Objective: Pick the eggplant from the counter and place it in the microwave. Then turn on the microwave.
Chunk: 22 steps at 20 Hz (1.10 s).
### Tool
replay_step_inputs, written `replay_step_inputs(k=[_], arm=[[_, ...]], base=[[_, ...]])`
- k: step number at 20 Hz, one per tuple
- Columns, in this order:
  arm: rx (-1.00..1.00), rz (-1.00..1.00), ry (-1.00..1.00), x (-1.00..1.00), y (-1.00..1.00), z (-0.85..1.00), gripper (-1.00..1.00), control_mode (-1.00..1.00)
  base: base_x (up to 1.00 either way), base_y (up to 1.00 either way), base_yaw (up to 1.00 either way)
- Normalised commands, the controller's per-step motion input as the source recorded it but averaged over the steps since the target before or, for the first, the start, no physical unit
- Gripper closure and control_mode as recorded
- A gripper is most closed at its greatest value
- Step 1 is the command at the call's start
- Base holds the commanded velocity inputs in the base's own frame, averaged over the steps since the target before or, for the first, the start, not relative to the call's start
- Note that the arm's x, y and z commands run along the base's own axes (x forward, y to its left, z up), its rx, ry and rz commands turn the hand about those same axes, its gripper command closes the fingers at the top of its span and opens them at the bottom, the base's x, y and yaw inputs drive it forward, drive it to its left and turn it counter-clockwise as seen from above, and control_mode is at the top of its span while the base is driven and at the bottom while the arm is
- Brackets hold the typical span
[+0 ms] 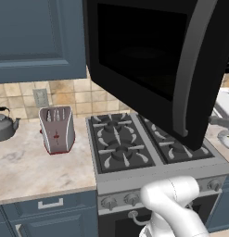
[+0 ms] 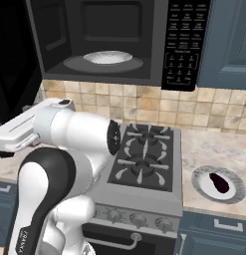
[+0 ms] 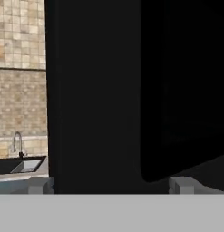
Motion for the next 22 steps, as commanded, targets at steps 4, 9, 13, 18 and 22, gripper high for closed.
replay_step_inputs(k=[4, 9, 13, 18, 22], arm=[[0.00, 0.17, 0.00, 0.21, 0.00, -0.02, -1.00, -1.00], [0.00, 0.17, -0.01, 0.16, 0.00, -0.03, -1.00, -1.00], [0.00, 0.15, -0.04, 0.08, 0.02, -0.08, -1.00, -1.00], [-0.02, 0.12, -0.08, 0.02, 0.21, -0.14, -1.00, -1.00], [-0.05, 0.08, -0.11, 0.00, 0.36, -0.14, -1.00, -1.00]], base=[[0.00, 0.00, 0.00], [0.00, 0.00, 0.00], [0.00, 0.00, 0.00], [0.00, 0.00, 0.00], [0.00, 0.00, 0.00]])
